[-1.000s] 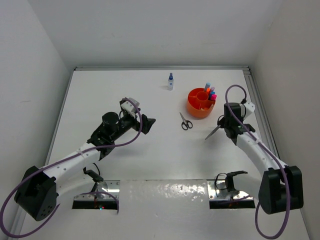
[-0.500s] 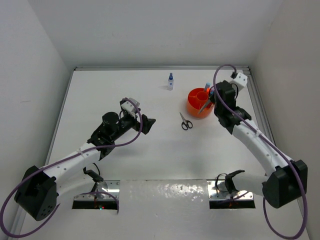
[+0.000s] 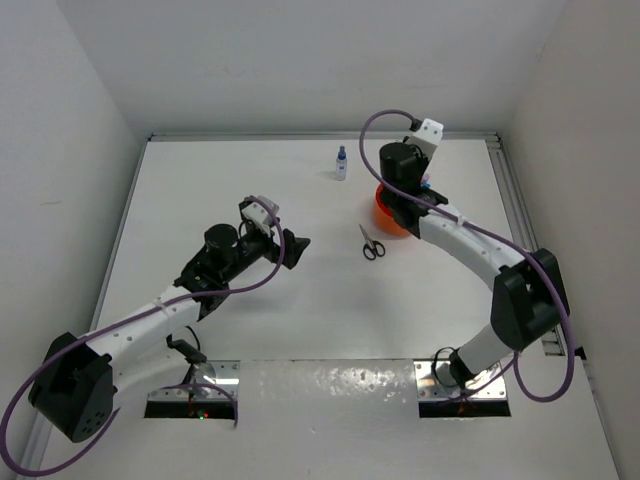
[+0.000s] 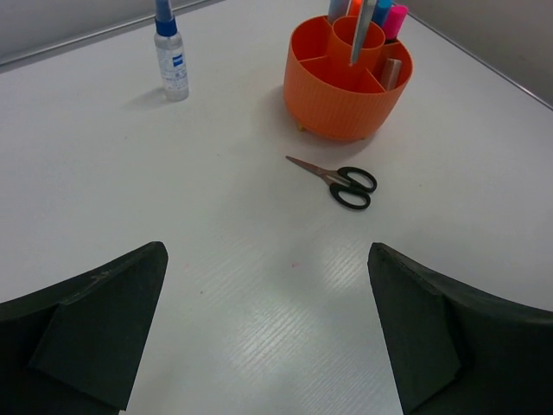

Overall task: Sort the stationery into containers
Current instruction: Place the scissors in the storage box.

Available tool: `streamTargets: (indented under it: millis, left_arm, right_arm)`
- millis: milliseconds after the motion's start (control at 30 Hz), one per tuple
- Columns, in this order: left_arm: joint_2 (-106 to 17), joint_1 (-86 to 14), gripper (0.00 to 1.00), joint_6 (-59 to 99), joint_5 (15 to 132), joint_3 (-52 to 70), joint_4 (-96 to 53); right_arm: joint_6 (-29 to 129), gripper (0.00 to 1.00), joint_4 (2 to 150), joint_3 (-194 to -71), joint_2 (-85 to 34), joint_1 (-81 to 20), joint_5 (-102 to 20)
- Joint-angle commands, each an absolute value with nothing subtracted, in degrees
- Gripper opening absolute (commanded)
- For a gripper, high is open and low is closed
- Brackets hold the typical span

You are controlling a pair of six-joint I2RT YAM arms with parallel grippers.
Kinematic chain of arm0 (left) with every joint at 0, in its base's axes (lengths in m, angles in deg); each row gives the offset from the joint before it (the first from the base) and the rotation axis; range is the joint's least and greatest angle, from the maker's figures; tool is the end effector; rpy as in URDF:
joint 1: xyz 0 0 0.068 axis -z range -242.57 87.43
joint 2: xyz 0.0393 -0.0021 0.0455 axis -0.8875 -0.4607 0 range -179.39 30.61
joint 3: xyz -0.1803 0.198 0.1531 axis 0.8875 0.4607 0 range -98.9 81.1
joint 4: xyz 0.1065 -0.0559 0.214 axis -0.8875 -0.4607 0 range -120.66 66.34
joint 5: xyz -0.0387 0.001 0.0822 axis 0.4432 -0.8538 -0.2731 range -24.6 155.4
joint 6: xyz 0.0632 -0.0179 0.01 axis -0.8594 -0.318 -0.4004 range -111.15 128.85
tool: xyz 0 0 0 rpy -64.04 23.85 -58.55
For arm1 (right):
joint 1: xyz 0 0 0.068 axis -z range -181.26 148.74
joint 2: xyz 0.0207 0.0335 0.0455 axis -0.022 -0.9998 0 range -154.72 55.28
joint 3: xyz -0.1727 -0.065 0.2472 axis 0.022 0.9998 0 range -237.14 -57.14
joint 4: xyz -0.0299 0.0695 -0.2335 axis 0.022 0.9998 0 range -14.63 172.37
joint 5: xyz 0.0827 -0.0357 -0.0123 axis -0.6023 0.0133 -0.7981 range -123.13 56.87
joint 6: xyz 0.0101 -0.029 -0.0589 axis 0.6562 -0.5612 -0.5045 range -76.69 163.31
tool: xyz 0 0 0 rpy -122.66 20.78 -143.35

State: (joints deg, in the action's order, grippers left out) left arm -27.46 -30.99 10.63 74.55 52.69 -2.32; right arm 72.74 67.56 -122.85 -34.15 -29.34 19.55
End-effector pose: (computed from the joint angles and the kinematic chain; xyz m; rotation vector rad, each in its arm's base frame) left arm 0.1773 -0.1188 0.2898 0.5645 1.6535 -0.5660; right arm 0.3298 0.1287 0.3484 0.6279 1.6218 -0.1156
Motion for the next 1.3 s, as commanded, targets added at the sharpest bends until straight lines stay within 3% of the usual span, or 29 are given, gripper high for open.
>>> streamTargets:
  millis: [0,700,800,967,1167,1267]
  left_arm:
    - [-25.73,-31.98,1.0,10.34,73.75,52.36,-0.81]
    - [-24.85,-32.68,1.0,10.78,73.31,53.94,-0.02]
    - [-24.68,-32.68,1.0,10.87,73.4,53.94,-0.02]
    - [-24.59,-32.68,1.0,10.87,73.66,54.2,0.07]
    - [-24.33,-32.68,1.0,11.05,74.28,54.2,-0.02]
    - [-24.5,-32.68,1.0,11.13,74.54,54.2,0.07]
  right_arm:
    - [67.67,0.0,59.56,-123.5,-34.63,-30.79,28.99]
    - [66.26,0.0,54.45,-116.91,-41.75,-35.63,35.07]
    - [67.48,0.11,57.26,-117.26,-41.93,-35.89,35.16]
    - [70.29,0.38,59.81,-116.64,-39.39,-36.24,33.32]
    - [70.74,0.51,61.57,-115.59,-33.68,-36.42,29.01]
    - [68.28,0.53,62.36,-114.54,-30.69,-36.86,21.47]
